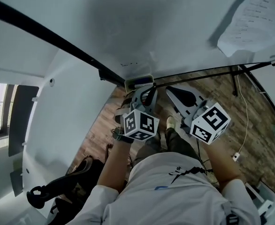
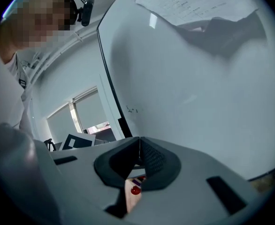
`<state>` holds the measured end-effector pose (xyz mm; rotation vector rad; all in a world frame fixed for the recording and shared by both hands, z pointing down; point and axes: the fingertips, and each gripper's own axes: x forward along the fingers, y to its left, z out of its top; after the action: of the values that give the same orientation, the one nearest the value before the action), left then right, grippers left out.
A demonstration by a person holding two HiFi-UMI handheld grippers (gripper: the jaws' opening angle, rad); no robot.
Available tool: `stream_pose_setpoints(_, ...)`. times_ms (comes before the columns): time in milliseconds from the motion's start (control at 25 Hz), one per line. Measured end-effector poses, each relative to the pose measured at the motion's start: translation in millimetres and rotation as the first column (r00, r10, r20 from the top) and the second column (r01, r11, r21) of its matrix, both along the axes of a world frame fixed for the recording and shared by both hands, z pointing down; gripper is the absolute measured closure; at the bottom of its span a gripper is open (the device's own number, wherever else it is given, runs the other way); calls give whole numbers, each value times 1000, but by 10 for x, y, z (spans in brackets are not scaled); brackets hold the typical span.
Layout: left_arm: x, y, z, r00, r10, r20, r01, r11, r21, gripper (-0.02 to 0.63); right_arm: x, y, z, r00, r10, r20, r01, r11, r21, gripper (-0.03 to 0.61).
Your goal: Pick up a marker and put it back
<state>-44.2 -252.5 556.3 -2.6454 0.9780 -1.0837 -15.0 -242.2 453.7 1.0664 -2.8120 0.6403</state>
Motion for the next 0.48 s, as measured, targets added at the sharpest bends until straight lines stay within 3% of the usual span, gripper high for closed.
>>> stream_pose_setpoints(200, 56, -46, 167, 996, 75, 47, -73, 997, -28, 531, 82, -50, 20, 998, 61, 3, -61, 998, -12, 565)
stream_pose_setpoints(480, 80, -127, 309, 991, 112, 74, -108, 992, -65, 520, 186, -110, 33, 994, 113, 0, -113, 993, -16, 565)
